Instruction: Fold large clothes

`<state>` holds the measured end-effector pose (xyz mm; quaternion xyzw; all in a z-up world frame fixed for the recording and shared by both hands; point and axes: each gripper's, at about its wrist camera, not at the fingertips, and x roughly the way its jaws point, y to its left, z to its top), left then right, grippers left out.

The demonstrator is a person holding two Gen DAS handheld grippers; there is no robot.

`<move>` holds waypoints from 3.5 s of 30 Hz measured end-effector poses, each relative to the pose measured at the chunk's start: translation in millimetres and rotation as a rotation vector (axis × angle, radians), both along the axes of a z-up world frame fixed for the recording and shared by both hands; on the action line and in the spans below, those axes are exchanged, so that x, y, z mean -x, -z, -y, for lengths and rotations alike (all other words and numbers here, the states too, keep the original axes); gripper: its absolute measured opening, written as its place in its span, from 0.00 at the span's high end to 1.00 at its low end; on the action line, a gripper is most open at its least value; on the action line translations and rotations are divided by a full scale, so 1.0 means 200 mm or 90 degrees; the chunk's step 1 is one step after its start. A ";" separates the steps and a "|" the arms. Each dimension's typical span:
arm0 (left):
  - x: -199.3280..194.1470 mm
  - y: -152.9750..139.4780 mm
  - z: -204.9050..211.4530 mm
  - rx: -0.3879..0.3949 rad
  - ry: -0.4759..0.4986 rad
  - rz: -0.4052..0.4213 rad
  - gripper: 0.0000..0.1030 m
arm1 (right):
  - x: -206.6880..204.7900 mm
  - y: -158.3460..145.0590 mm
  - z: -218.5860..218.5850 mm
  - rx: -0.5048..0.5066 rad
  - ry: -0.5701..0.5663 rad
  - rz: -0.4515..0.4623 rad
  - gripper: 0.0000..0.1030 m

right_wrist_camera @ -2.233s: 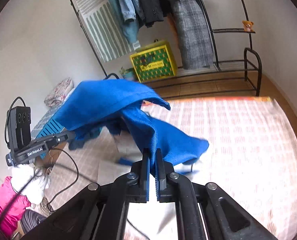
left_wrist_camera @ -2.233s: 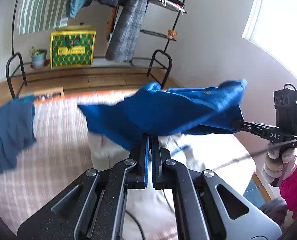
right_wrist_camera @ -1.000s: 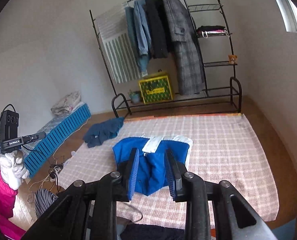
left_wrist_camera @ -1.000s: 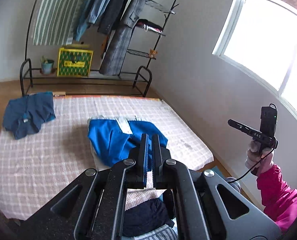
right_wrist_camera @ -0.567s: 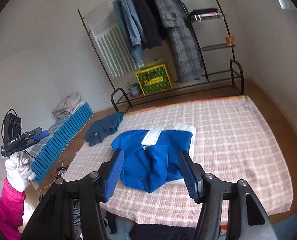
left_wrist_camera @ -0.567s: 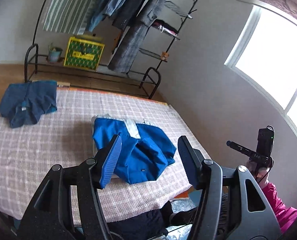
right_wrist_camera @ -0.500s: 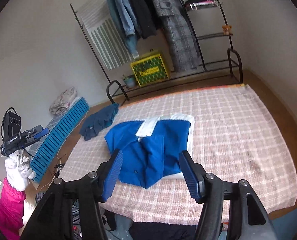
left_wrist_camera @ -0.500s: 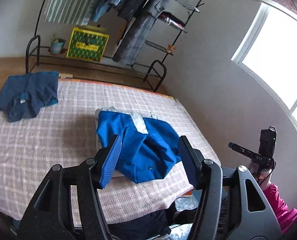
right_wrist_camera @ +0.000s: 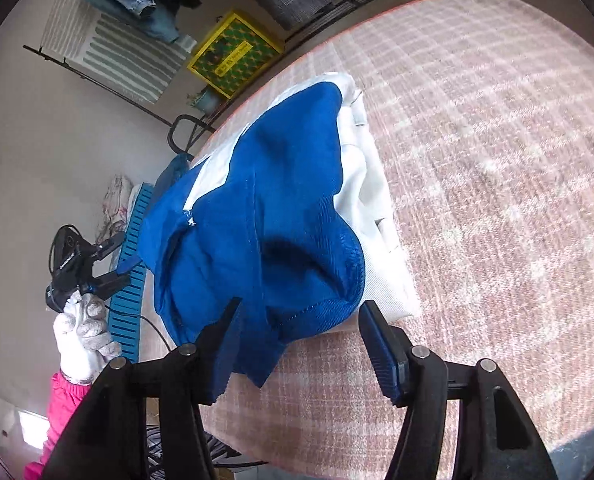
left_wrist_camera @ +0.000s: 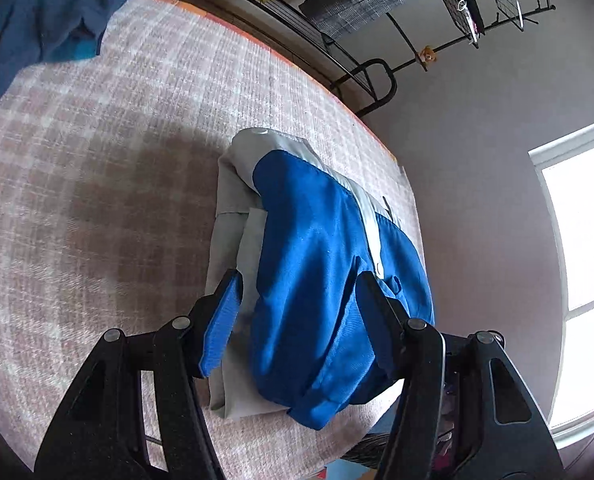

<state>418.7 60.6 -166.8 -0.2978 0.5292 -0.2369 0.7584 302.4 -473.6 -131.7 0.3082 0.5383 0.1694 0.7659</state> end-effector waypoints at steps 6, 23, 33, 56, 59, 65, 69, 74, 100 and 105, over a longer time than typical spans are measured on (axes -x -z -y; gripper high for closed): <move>-0.01 0.11 0.07 0.019 0.022 -0.011 0.96 | -0.06 0.04 -0.07 -0.042 -0.031 0.012 0.77; 0.30 0.23 0.00 -0.084 0.015 -0.026 1.00 | 0.11 0.04 -0.03 -0.010 -0.099 -0.003 0.87; 0.43 0.07 -0.14 -0.077 0.025 -0.005 1.00 | 0.00 -0.23 0.08 0.080 0.019 0.124 0.56; 0.15 0.02 -0.15 -0.017 -0.004 -0.027 0.97 | -0.33 0.04 0.16 0.021 -0.087 -0.016 0.98; 0.20 0.00 -0.13 -0.021 -0.005 -0.027 0.98 | -0.30 -0.03 0.19 0.018 -0.100 0.006 1.00; 0.22 0.22 -0.06 -0.102 0.014 -0.032 0.95 | -0.30 0.15 0.18 0.079 -0.117 -0.027 1.00; 0.24 0.08 -0.03 -0.180 0.055 0.007 0.92 | -0.28 -0.01 0.18 0.164 -0.129 0.007 0.72; 0.28 -0.21 -0.06 -0.263 0.038 0.108 0.92 | -0.26 -0.38 0.17 0.239 -0.125 0.150 0.66; -0.11 -0.09 0.20 -0.300 0.130 0.148 0.92 | -0.64 -0.15 -0.08 0.312 -0.177 0.135 0.69; 0.16 -0.07 0.17 -0.298 0.167 0.136 0.92 | -0.39 -0.18 -0.10 0.302 -0.218 0.126 0.70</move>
